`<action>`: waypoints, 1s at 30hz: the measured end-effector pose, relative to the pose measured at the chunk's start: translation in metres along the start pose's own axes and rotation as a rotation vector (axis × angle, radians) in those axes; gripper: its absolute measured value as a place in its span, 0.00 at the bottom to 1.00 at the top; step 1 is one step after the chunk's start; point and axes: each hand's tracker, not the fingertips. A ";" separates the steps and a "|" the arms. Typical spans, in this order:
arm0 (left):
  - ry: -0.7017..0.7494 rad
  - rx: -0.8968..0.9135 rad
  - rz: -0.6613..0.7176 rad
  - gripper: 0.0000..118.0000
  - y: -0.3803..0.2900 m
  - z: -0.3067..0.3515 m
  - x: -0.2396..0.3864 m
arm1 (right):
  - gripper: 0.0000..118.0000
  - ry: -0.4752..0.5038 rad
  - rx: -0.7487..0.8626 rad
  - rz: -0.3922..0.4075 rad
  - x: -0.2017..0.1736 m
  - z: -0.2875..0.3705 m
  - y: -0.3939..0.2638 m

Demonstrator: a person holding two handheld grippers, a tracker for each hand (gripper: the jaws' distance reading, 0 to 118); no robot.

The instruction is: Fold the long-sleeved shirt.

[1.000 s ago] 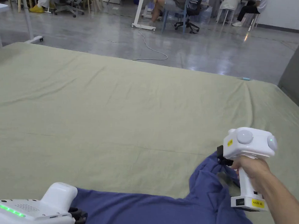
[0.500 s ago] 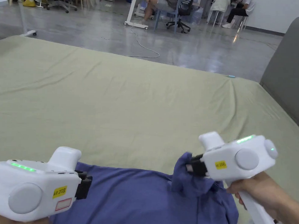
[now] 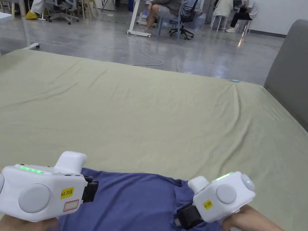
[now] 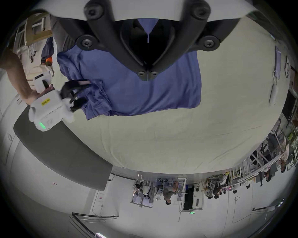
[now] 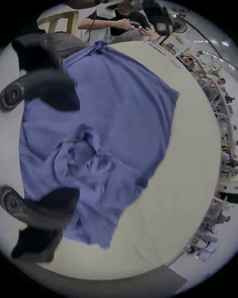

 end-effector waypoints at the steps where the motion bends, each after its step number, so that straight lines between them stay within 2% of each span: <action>1: -0.001 0.003 -0.003 0.00 0.001 0.003 0.001 | 0.89 -0.014 0.072 0.004 0.001 0.023 -0.004; 4: 0.006 0.016 -0.008 0.00 0.002 0.009 0.004 | 0.88 -0.064 0.240 -0.033 0.007 0.072 -0.013; 5: 0.009 0.019 -0.008 0.00 0.002 0.010 0.004 | 0.81 -0.094 0.271 -0.067 0.011 0.084 -0.017; 6: 0.015 0.022 -0.005 0.00 0.002 0.010 0.004 | 0.48 -0.114 0.287 -0.106 0.013 0.092 -0.020; 7: 0.017 0.023 -0.003 0.00 0.002 0.010 0.002 | 0.06 -0.129 0.302 -0.159 0.016 0.100 -0.023; 10: 0.009 0.022 0.011 0.00 0.003 0.005 -0.001 | 0.00 -0.161 0.332 -0.245 0.024 0.102 -0.033; 11: 0.021 0.013 0.020 0.00 0.006 0.002 -0.003 | 0.00 -0.149 0.337 -0.225 0.027 0.102 -0.035; 17: 0.121 -0.058 0.083 0.00 0.048 -0.057 -0.040 | 0.00 -0.151 0.322 -0.260 0.038 0.098 -0.034; 18: 0.160 -0.081 0.083 0.13 0.054 -0.070 -0.048 | 0.00 -0.150 0.319 -0.260 0.038 0.096 -0.034; 19: 0.196 -0.110 0.081 0.39 0.060 -0.086 -0.058 | 0.00 -0.145 0.316 -0.262 0.038 0.093 -0.035; 20: 0.226 -0.145 0.086 0.70 0.064 -0.103 -0.067 | 0.00 -0.139 0.312 -0.265 0.040 0.092 -0.035; 21: 0.254 -0.176 0.104 0.95 0.066 -0.117 -0.075 | 0.00 -0.136 0.308 -0.266 0.041 0.093 -0.035; 22: 0.269 -0.210 0.124 0.97 0.066 -0.130 -0.084 | 0.00 -0.132 0.305 -0.267 0.042 0.090 -0.036; 26: 0.320 -0.289 0.162 0.96 0.062 -0.166 -0.106 | 0.00 -0.124 0.292 -0.283 0.049 0.085 -0.036; 28: 0.300 -0.305 0.175 0.89 0.057 -0.174 -0.112 | 0.00 -0.139 0.283 -0.302 0.054 0.080 -0.033; 29: 0.290 -0.322 0.182 0.78 0.055 -0.177 -0.111 | 0.00 -0.153 0.274 -0.306 0.057 0.079 -0.031; 30: 0.292 -0.319 0.178 0.50 0.052 -0.177 -0.108 | 0.00 -0.158 0.267 -0.303 0.061 0.076 -0.029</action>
